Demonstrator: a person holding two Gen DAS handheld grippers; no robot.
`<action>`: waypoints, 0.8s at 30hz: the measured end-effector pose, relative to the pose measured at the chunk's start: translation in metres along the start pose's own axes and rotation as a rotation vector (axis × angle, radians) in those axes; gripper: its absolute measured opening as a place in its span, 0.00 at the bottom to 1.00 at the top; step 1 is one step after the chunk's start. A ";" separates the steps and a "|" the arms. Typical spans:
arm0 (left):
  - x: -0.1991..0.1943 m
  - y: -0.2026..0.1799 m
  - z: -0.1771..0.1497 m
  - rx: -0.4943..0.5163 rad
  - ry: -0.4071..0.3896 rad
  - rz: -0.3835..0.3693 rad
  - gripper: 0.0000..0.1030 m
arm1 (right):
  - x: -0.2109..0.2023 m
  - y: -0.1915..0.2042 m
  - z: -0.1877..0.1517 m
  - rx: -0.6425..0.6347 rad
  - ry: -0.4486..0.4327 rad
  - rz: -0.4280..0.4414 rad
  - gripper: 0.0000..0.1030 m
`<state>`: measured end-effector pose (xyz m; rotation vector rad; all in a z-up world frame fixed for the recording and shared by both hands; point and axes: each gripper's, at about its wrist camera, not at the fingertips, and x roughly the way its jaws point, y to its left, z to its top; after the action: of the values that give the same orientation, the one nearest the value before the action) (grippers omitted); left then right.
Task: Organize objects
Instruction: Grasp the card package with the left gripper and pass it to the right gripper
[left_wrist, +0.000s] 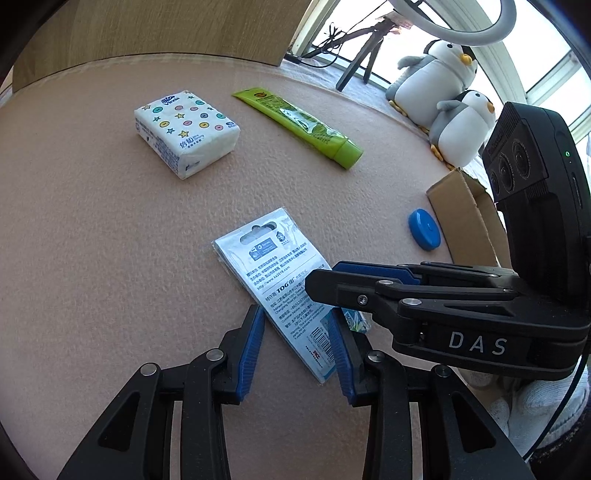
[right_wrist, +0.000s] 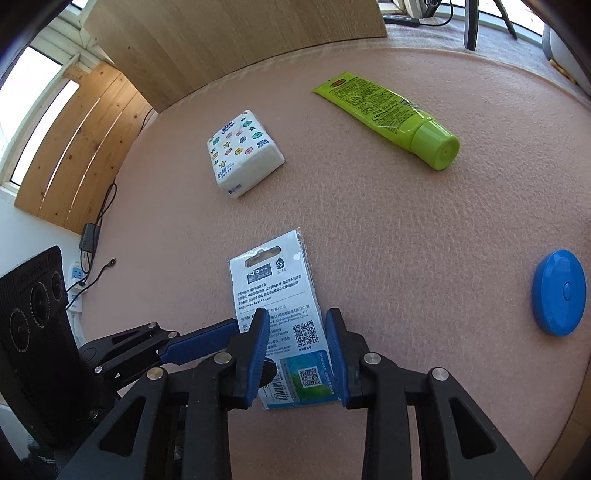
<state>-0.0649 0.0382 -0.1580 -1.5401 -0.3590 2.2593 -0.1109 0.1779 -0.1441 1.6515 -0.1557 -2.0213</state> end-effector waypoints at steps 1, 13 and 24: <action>-0.001 -0.002 0.001 0.003 -0.003 0.000 0.37 | -0.001 -0.002 -0.002 0.006 -0.007 -0.005 0.23; -0.007 -0.045 0.006 0.084 -0.028 -0.031 0.37 | -0.039 -0.025 -0.018 0.073 -0.083 -0.004 0.19; -0.012 -0.105 0.019 0.174 -0.071 -0.082 0.37 | -0.093 -0.060 -0.034 0.144 -0.181 0.007 0.19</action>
<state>-0.0613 0.1272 -0.0974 -1.3373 -0.2337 2.2220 -0.0870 0.2795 -0.0948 1.5457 -0.3787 -2.1981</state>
